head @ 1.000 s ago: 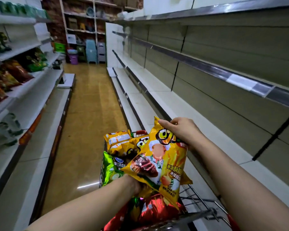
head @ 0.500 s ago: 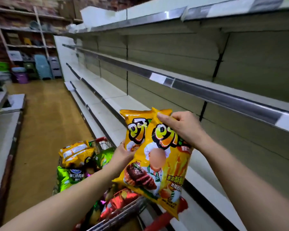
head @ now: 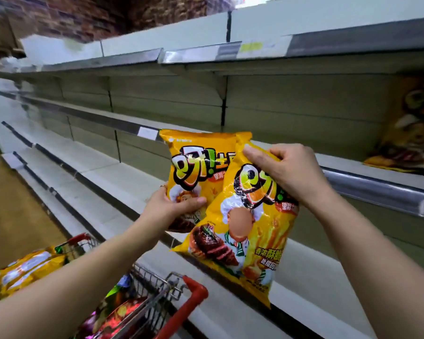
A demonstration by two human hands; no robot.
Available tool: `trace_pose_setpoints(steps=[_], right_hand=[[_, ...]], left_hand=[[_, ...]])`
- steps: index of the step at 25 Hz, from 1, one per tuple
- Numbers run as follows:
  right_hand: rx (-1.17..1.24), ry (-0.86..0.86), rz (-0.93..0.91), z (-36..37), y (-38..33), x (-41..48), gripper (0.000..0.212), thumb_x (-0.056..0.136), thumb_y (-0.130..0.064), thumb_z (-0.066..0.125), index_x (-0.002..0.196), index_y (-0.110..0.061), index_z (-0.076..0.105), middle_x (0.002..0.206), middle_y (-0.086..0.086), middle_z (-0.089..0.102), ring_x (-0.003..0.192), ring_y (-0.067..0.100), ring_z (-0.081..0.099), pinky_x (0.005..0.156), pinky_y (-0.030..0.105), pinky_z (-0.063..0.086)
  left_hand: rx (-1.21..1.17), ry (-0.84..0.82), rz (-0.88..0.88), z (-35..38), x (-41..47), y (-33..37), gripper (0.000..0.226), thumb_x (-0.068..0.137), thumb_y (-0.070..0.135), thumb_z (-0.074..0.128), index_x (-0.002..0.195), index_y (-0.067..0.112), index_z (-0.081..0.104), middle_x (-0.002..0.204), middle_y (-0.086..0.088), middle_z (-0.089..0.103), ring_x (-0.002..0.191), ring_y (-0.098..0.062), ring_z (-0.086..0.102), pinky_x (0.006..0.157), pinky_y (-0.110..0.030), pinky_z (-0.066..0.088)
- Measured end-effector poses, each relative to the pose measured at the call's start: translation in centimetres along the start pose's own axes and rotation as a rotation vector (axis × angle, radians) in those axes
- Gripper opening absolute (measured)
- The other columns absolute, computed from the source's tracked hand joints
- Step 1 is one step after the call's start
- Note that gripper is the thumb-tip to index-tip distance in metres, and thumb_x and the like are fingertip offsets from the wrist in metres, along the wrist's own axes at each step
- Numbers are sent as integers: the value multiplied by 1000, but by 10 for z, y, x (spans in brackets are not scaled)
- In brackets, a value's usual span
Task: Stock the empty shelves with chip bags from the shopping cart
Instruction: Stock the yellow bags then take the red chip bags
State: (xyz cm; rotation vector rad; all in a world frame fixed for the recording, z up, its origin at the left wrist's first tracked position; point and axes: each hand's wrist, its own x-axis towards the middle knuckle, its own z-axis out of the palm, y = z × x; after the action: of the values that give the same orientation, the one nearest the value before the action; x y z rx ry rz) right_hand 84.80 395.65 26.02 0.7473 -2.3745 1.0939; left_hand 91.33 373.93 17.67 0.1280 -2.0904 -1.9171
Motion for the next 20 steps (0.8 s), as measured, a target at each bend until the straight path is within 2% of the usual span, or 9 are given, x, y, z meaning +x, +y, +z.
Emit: trace_pose_setpoints(steps=[2,4,6,10,12,15,17,20], right_hand=[[-37,55,30,-21,-1,-6,60,78,-63,57,49,-14,36,47,-1,36,49,15,36,53,33,27],[-79,114,73,-39,-6,-11,59,78,-62,57,49,-14,38,48,0,37,49,15,35,53,33,27],[-115,172,104,-54,-13,-16,59,78,-61,57,50,-12,39,48,1,37,49,15,34,52,32,26],[-229,280,169,-80,-23,-34,59,79,-61,56,52,-11,38,49,4,36,49,17,34,52,32,24],[-266,327,216,-91,-24,-47,59,79,-60,56,50,-12,36,48,3,36,49,16,35,53,32,26],[-279,393,270,-108,-24,-63,59,81,-56,58,47,-14,34,46,1,35,46,13,34,53,31,26],[-299,415,302,-124,-24,-72,60,80,-56,58,46,-15,32,43,-3,32,40,8,31,49,30,24],[-316,437,316,-151,-19,-82,60,80,-58,56,48,-16,29,44,-3,29,36,8,28,47,28,21]], left_hand=[[12,-81,16,10,4,12,65,42,38,89,99,19,62,77,8,71,69,-9,68,59,-19,50],[-17,-164,31,21,9,23,63,45,31,91,98,19,61,75,9,71,66,-6,68,57,-18,49],[-21,-225,53,27,11,35,57,49,30,85,100,18,62,79,8,72,67,-6,69,58,-19,50],[-2,-376,70,35,13,51,59,54,31,85,107,17,63,96,-1,74,86,-18,72,82,-38,56],[-4,-448,84,42,15,55,56,55,29,86,105,17,64,97,-1,74,89,-20,71,86,-40,54],[-15,-538,114,63,18,66,61,51,34,90,103,19,65,97,0,74,91,-21,71,88,-40,53],[-40,-612,117,82,18,74,70,48,40,87,109,17,64,100,-2,74,93,-22,70,88,-40,53],[-76,-710,108,111,17,89,53,61,29,84,107,13,64,99,-7,74,91,-24,71,83,-36,55]])
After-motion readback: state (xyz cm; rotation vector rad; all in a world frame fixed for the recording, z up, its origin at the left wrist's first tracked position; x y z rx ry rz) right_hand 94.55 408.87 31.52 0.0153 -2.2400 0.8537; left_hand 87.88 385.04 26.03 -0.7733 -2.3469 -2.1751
